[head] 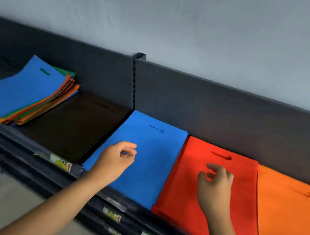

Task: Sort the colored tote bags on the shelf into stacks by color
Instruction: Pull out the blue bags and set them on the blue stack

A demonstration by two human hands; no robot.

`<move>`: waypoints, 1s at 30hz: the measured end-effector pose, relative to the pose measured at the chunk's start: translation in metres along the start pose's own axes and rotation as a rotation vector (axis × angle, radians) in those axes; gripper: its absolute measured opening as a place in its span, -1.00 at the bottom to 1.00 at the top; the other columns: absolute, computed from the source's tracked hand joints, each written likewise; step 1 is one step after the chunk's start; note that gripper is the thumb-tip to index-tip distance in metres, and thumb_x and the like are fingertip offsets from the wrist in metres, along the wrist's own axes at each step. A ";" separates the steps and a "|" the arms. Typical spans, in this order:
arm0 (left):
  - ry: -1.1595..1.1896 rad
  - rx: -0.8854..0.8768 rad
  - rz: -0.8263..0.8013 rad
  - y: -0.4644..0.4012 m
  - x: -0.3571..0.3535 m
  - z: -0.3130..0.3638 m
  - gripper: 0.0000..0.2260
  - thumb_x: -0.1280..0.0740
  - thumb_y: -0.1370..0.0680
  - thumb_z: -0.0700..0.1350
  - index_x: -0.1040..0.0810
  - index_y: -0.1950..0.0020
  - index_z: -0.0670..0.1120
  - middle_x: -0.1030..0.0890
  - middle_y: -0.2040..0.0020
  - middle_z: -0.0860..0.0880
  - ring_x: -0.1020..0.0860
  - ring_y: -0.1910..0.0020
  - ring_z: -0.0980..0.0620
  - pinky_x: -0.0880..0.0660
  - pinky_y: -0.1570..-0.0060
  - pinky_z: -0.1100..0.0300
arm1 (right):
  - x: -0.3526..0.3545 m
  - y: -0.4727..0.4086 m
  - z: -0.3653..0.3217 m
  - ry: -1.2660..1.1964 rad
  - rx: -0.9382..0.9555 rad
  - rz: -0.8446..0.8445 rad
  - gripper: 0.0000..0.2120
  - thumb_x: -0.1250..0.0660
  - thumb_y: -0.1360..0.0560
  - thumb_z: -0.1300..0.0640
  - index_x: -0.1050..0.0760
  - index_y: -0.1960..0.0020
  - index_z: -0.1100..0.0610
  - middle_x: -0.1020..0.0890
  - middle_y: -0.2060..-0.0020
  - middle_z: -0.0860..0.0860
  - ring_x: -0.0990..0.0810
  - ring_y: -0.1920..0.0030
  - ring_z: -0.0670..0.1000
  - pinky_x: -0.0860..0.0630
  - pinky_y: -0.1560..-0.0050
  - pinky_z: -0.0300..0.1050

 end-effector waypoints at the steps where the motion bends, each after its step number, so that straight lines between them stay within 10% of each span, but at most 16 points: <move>1: 0.009 0.008 0.023 0.004 0.015 -0.008 -0.75 -0.40 -0.60 -0.14 -0.60 -0.17 0.20 -0.69 -0.06 0.17 -0.66 -0.07 0.19 -0.63 -0.03 0.03 | -0.015 0.004 -0.010 -0.011 0.007 -0.051 -0.69 -0.39 -0.53 0.34 -0.57 -0.26 0.19 -0.52 -0.18 0.16 -0.56 -0.02 -0.02 -0.36 -0.11 -0.25; 5: 0.062 0.030 0.151 0.014 0.075 -0.035 -0.76 -0.42 -0.57 -0.13 -0.60 -0.10 0.23 -0.71 -0.05 0.12 -0.68 -0.06 0.13 -0.64 -0.13 -0.04 | -0.070 0.020 -0.043 -0.038 0.057 -0.203 -0.76 -0.40 -0.57 0.31 -0.58 -0.23 0.19 -0.55 -0.12 0.13 -0.55 0.06 -0.34 -0.39 0.10 -0.36; 12: 0.069 0.019 0.264 0.024 0.205 -0.078 -0.75 -0.42 -0.59 -0.14 -0.60 -0.14 0.22 -0.71 -0.05 0.15 -0.67 -0.07 0.19 -0.63 -0.19 0.00 | -0.170 0.069 -0.132 -0.167 0.036 -0.328 -0.89 -0.36 -0.63 0.21 -0.55 -0.12 0.06 -0.65 0.00 0.03 -0.55 0.31 0.01 -0.44 0.35 -0.16; 30: -0.018 0.031 0.240 -0.015 0.404 -0.175 -0.77 -0.37 -0.65 -0.03 -0.58 -0.31 0.08 -0.64 -0.16 0.17 -0.58 -0.19 0.23 -0.45 -0.09 0.35 | -0.359 0.148 -0.291 -0.185 0.086 -0.530 -0.88 -0.36 -0.65 0.12 -0.56 -0.19 0.03 -0.68 0.05 -0.01 -0.61 0.17 -0.06 -0.52 0.14 -0.20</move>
Point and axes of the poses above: each hand's wrist, its own y-axis away from the middle knuckle, its own x-axis out of the back of the hand, z = x × y, the point moved 1 cm from there along -y, towards the middle knuckle
